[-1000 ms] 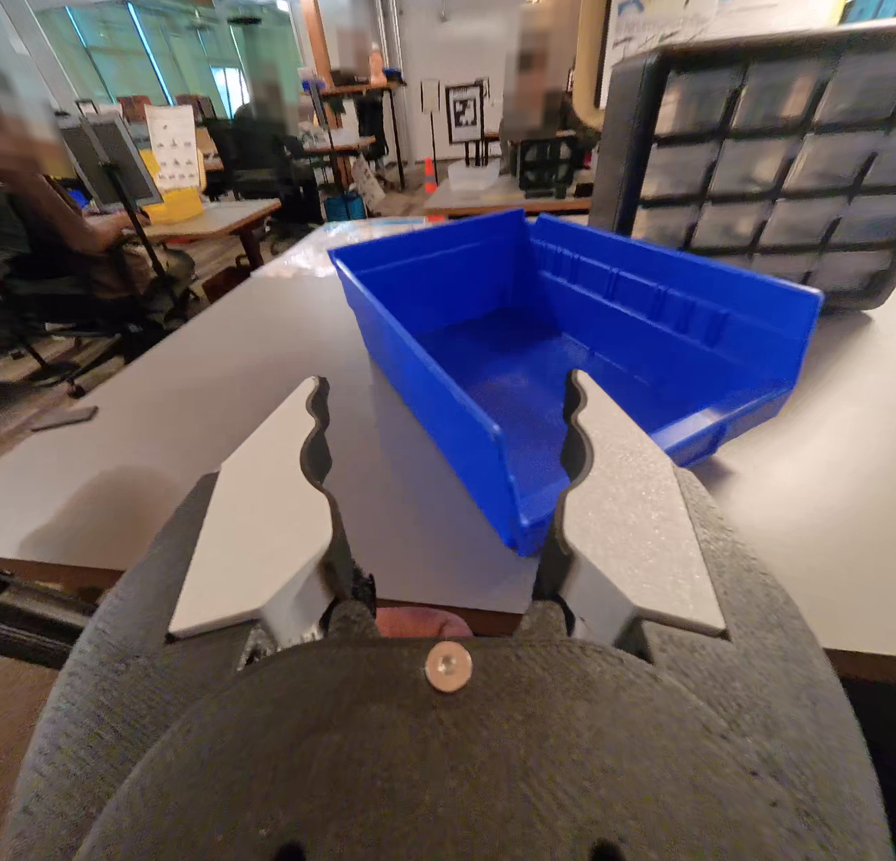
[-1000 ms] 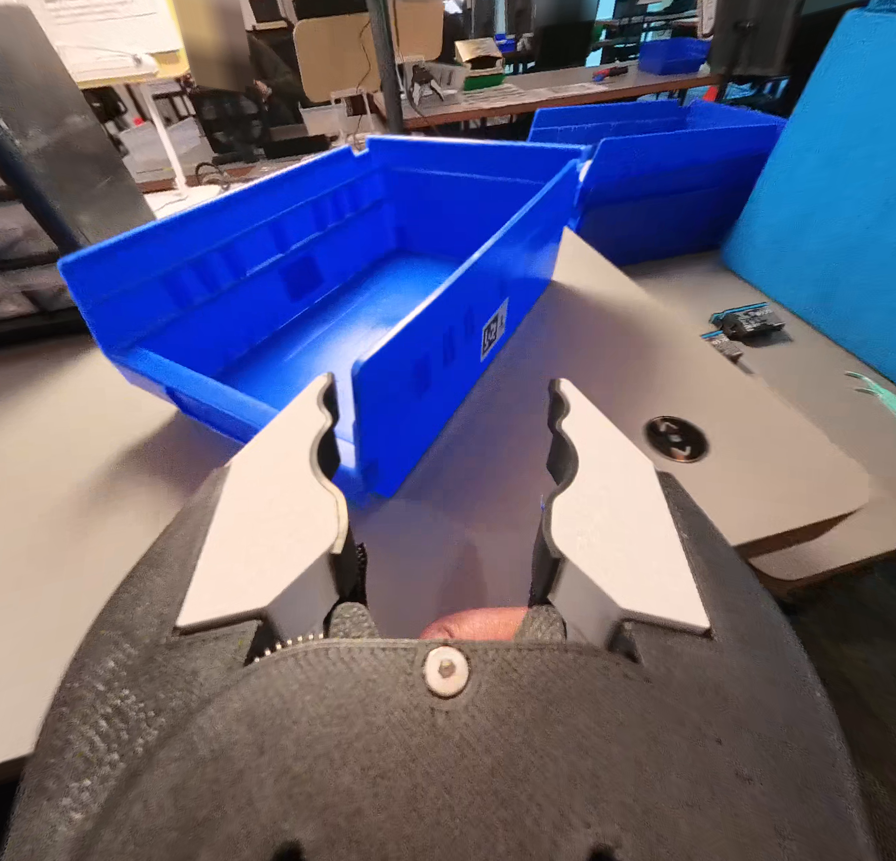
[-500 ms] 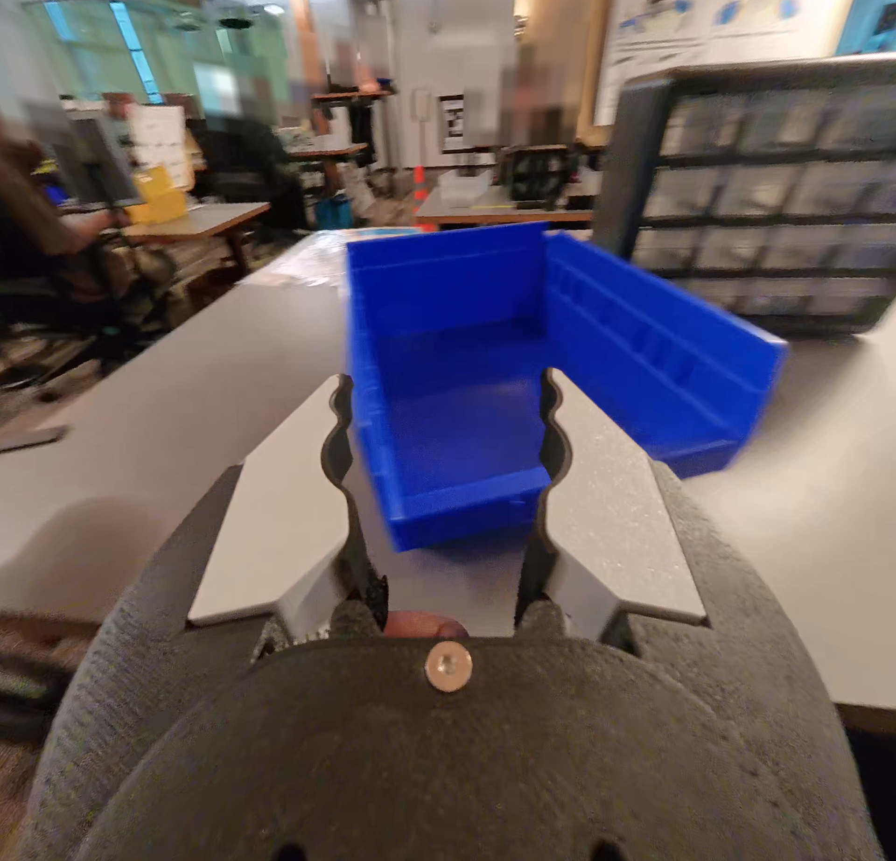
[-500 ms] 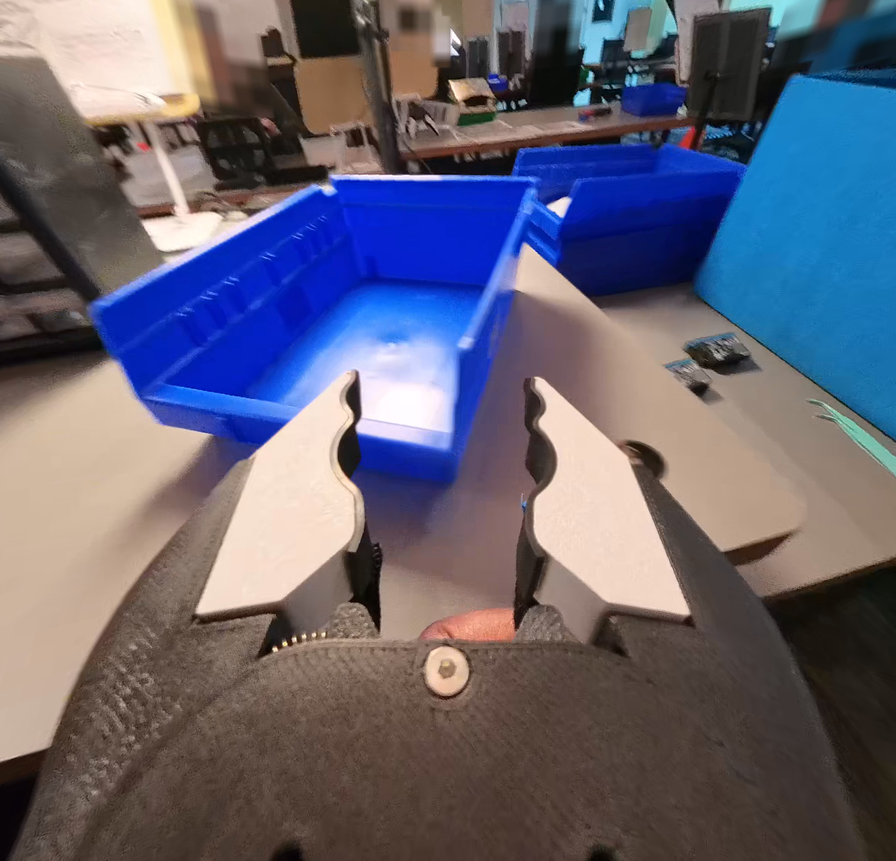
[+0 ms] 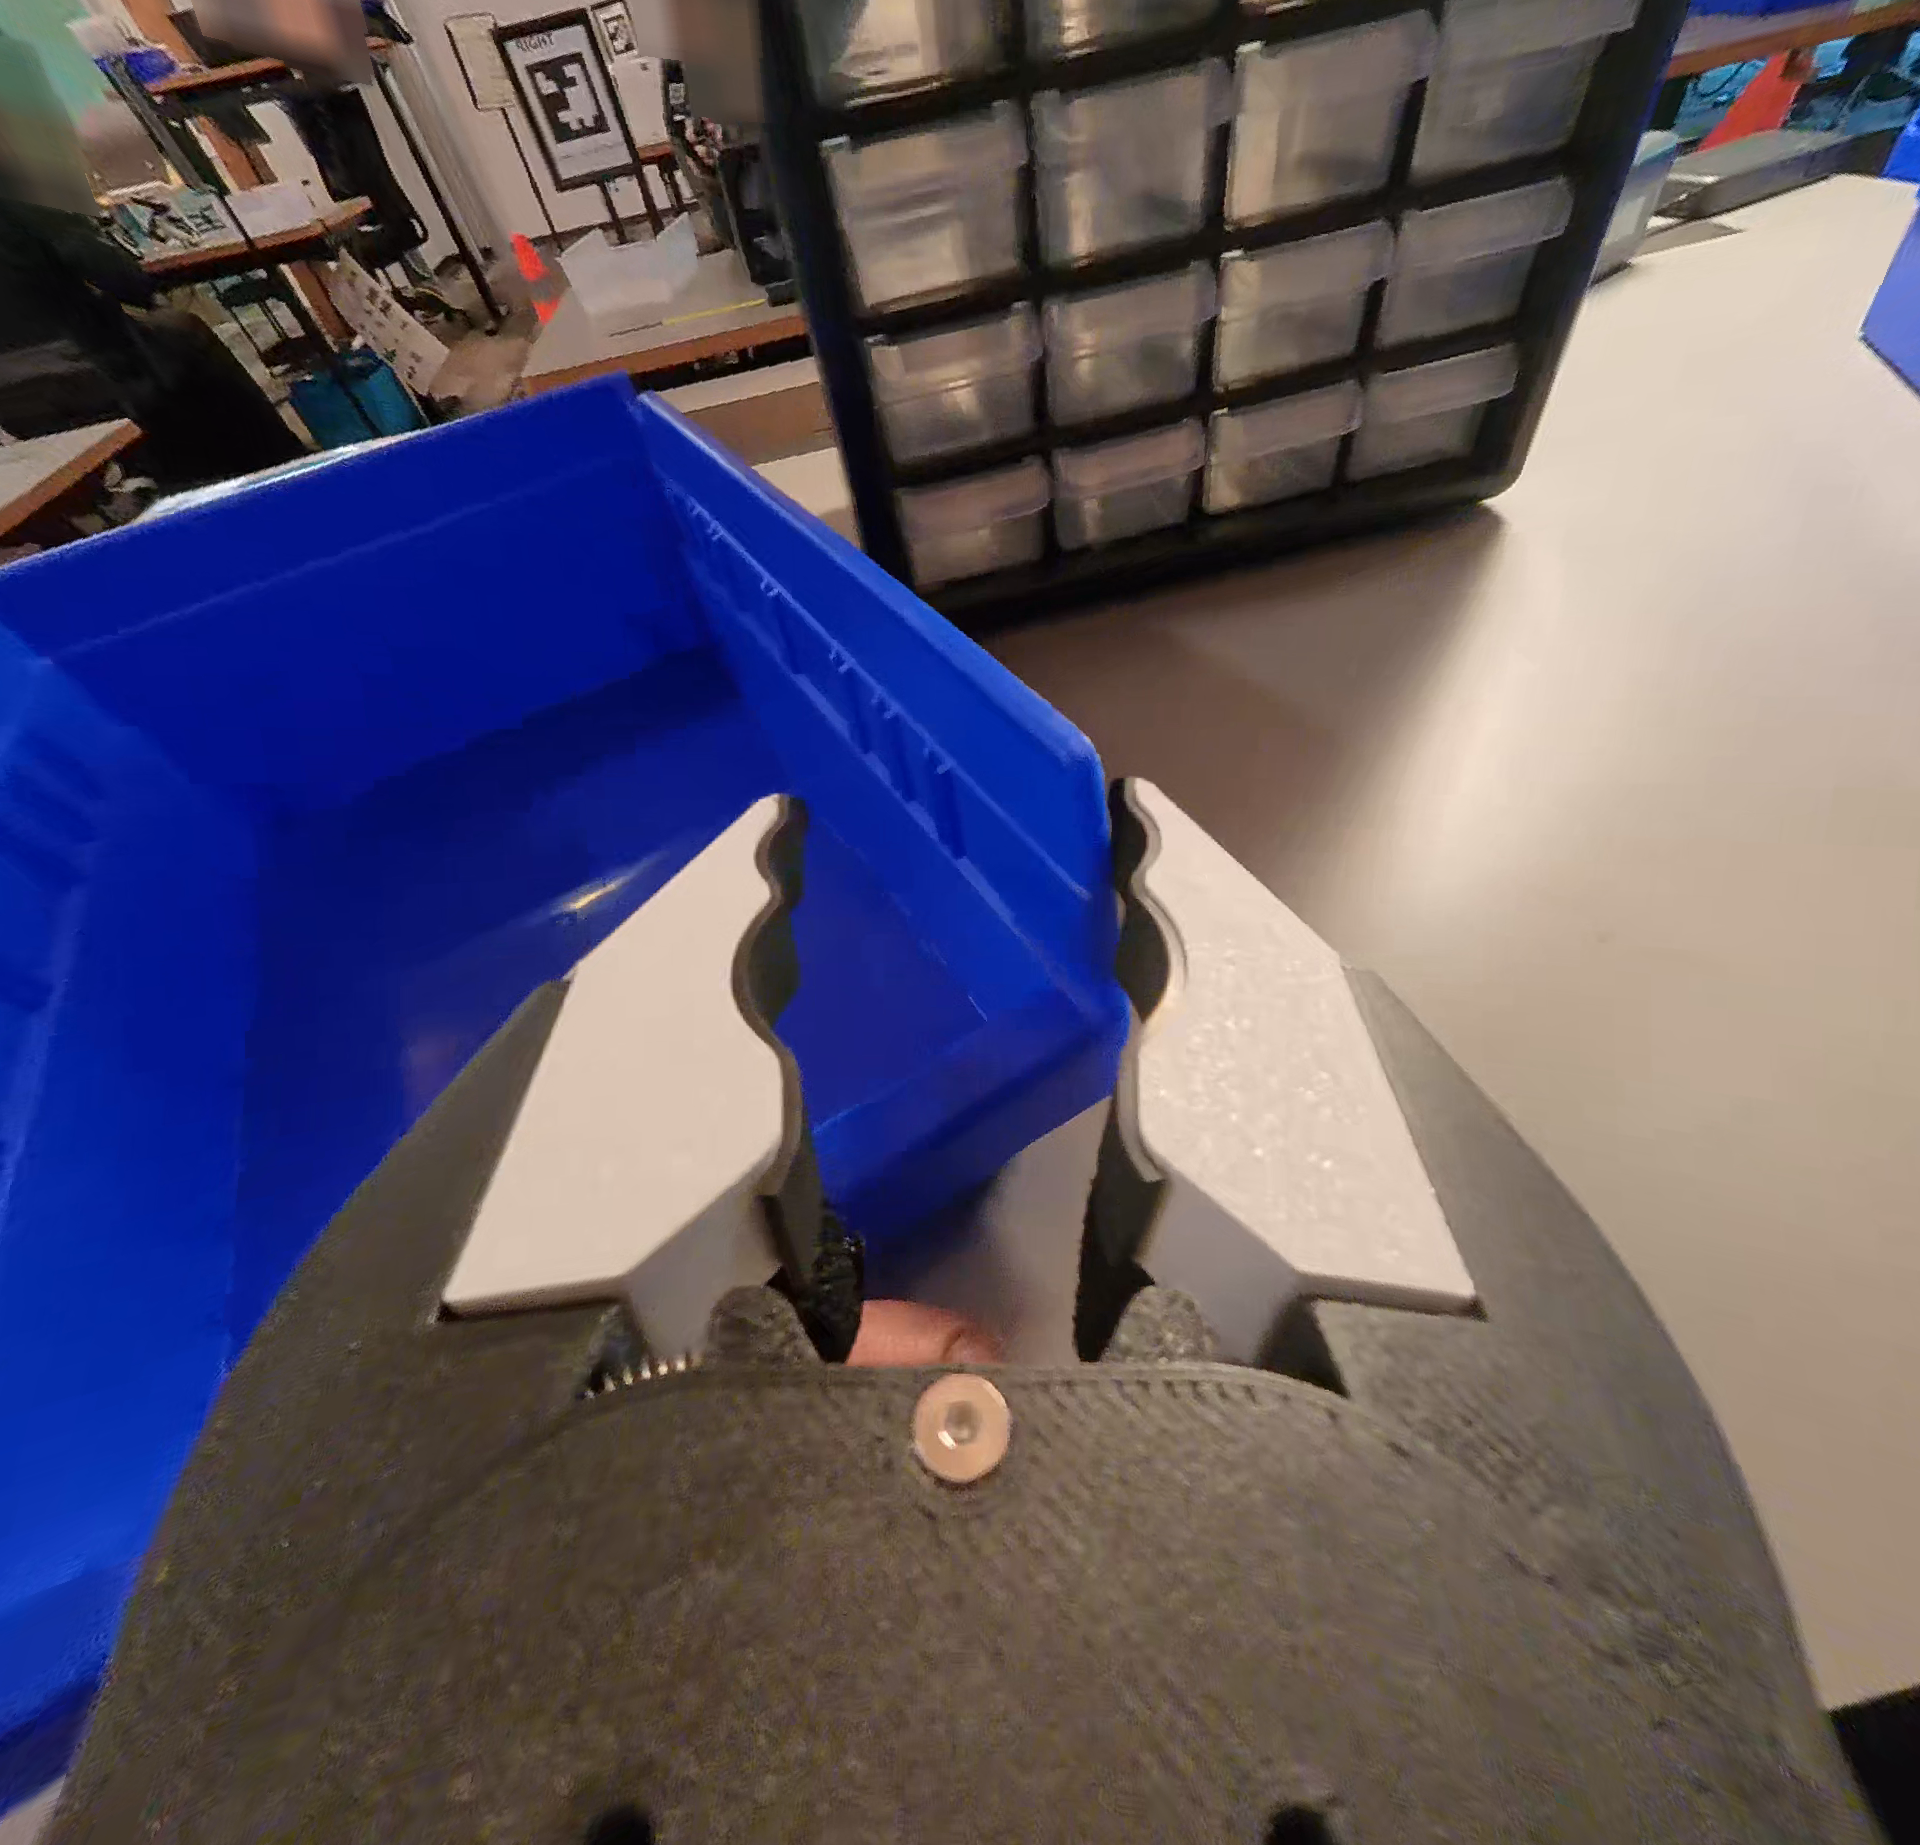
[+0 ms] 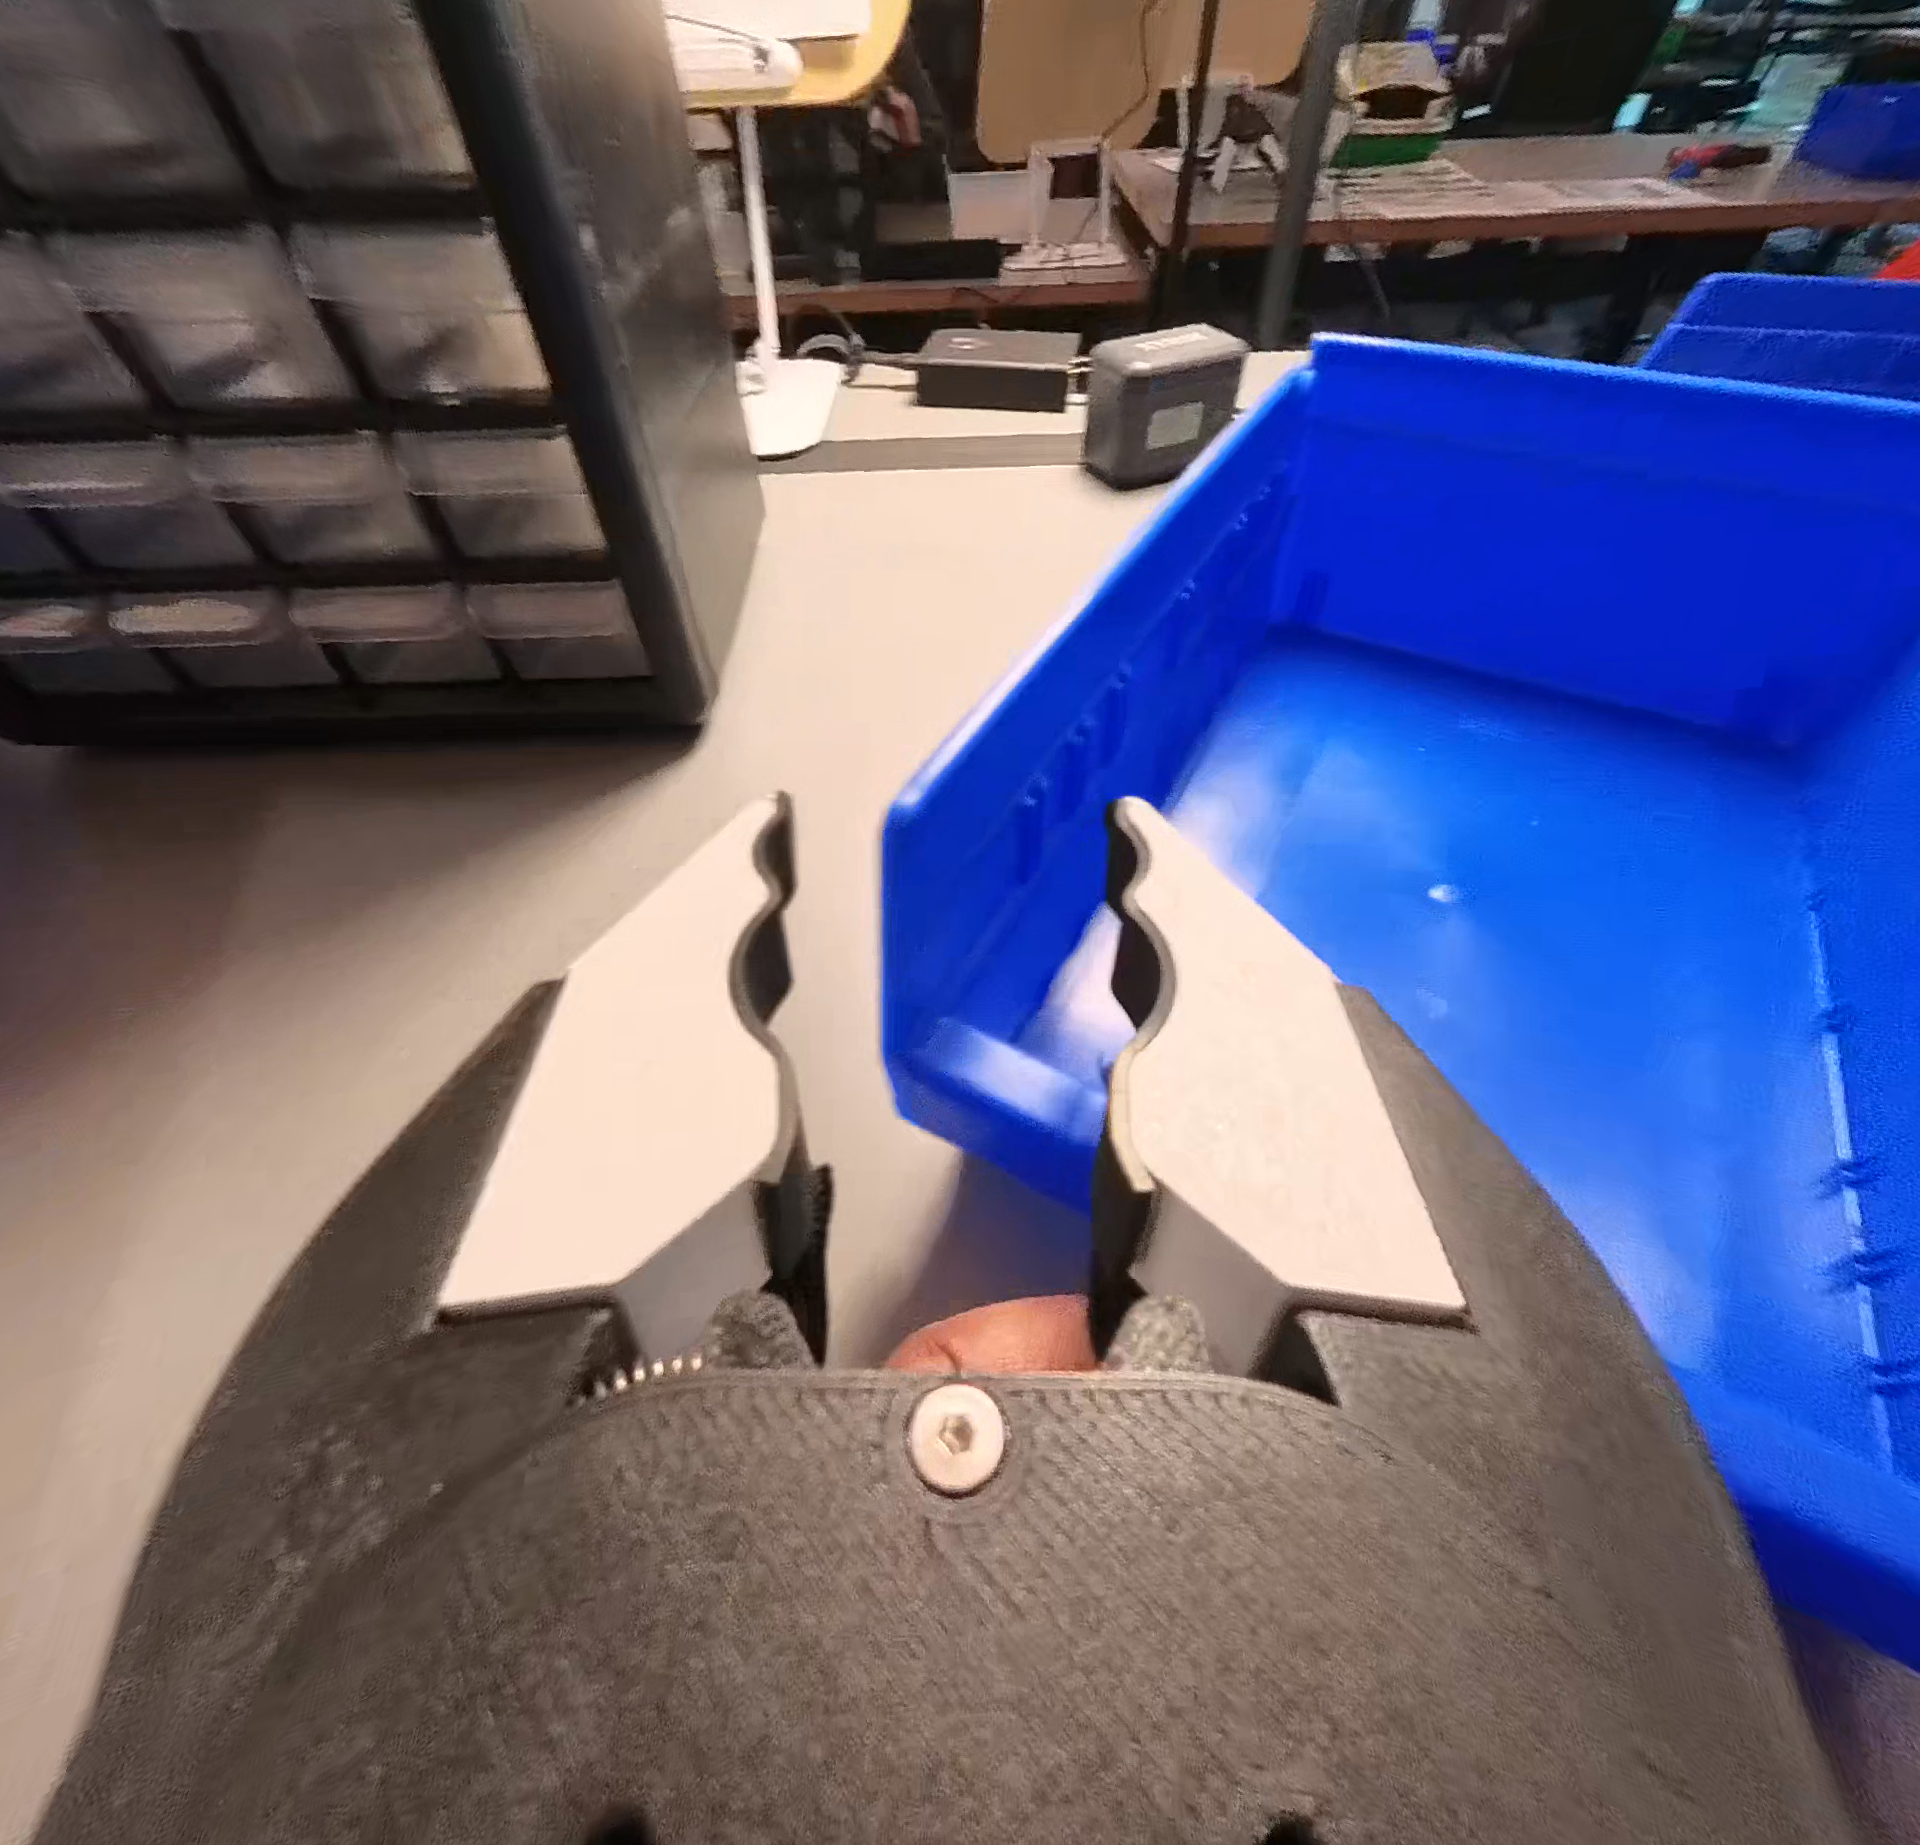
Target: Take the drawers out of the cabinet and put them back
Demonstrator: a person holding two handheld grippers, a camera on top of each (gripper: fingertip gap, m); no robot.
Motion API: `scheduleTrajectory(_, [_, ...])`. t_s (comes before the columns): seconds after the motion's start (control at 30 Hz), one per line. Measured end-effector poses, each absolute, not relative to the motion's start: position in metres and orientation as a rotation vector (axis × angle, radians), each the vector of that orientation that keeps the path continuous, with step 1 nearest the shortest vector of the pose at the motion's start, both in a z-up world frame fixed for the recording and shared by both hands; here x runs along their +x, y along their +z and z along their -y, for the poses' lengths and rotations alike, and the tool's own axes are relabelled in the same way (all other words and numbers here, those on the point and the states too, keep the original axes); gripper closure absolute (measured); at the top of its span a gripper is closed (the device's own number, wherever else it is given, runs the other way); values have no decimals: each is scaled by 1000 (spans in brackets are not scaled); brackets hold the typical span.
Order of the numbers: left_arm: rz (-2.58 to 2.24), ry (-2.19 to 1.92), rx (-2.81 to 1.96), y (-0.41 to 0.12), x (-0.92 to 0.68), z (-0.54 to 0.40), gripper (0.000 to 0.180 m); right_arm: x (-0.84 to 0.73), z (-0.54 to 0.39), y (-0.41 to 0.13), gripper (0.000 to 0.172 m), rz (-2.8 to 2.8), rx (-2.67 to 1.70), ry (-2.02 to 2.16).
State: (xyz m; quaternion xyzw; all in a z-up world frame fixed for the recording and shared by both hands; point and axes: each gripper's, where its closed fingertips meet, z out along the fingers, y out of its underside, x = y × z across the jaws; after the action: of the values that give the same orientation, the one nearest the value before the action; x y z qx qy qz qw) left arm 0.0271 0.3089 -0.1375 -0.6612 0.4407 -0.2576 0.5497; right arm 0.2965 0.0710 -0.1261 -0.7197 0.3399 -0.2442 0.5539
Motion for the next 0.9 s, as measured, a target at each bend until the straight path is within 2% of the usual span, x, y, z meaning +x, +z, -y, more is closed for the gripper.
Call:
scheduleTrajectory(0.03, [-1032,-599,-1568,-137,21,-314,123,301,-63,-126,122,-816,-1684,-587])
scheduleTrajectory(0.1, [-988,-566,-1579,-137,5,-329,137,302,-52,-127,124,-812,-1666,-527])
scheduleTrajectory(0.17, [-938,-542,-1588,-135,-11,-346,152,305,-34,-125,147,-839,-1629,-553])
scheduleTrajectory(0.2, [-925,-535,-1584,-133,-16,-352,153,307,-25,-125,152,-849,-1623,-588])
scheduleTrajectory(0.3, [-947,-490,-1610,-140,-18,-368,152,312,-17,-129,146,-849,-1648,-613])
scheduleTrajectory(0.43, [-928,-419,-1612,-141,-23,-391,176,328,-12,-134,154,-859,-1657,-613])
scheduleTrajectory(0.53, [-872,-378,-1633,-141,-40,-409,177,341,3,-134,165,-882,-1656,-698])
scheduleTrajectory(0.9, [-832,-319,-1663,-141,-80,-457,176,361,44,-135,166,-917,-1655,-713])
